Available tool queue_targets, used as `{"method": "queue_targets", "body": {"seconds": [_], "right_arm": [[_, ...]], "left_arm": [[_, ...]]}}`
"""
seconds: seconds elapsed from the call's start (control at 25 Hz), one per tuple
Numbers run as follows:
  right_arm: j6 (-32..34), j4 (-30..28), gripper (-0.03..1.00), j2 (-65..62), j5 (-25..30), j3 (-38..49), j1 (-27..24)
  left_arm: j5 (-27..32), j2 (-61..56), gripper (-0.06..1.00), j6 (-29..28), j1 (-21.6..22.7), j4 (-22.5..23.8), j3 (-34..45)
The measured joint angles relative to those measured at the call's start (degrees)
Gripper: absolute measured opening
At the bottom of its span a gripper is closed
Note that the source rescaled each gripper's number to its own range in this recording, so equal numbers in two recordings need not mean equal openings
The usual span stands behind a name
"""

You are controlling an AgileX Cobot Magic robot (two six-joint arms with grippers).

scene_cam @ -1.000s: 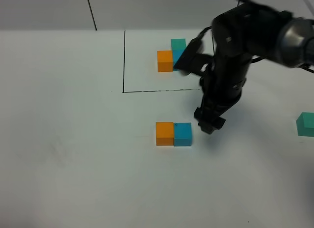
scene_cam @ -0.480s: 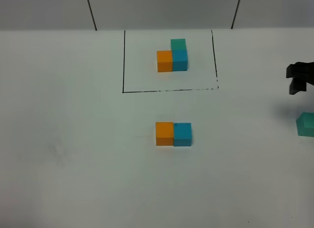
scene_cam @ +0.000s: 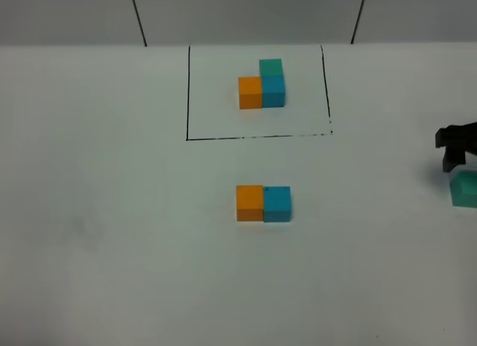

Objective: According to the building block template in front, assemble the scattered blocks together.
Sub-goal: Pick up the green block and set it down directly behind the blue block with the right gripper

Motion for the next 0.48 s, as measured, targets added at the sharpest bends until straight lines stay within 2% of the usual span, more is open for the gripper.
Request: {"method": "queue_targets", "body": {"seconds": [0.24,0.48], "right_arm": [[-3.94,-0.18,0.66,2.67,-1.07,0.14,-2.07],[-6.05,0.20,0.66,4.94,-4.43,0.14,-2.06]], "left_arm": [[0.00,0.00,0.84,0.00,0.00,0.00,0.00],[0.00,0.00,0.84,0.00,0.00,0.00,0.04]]}}
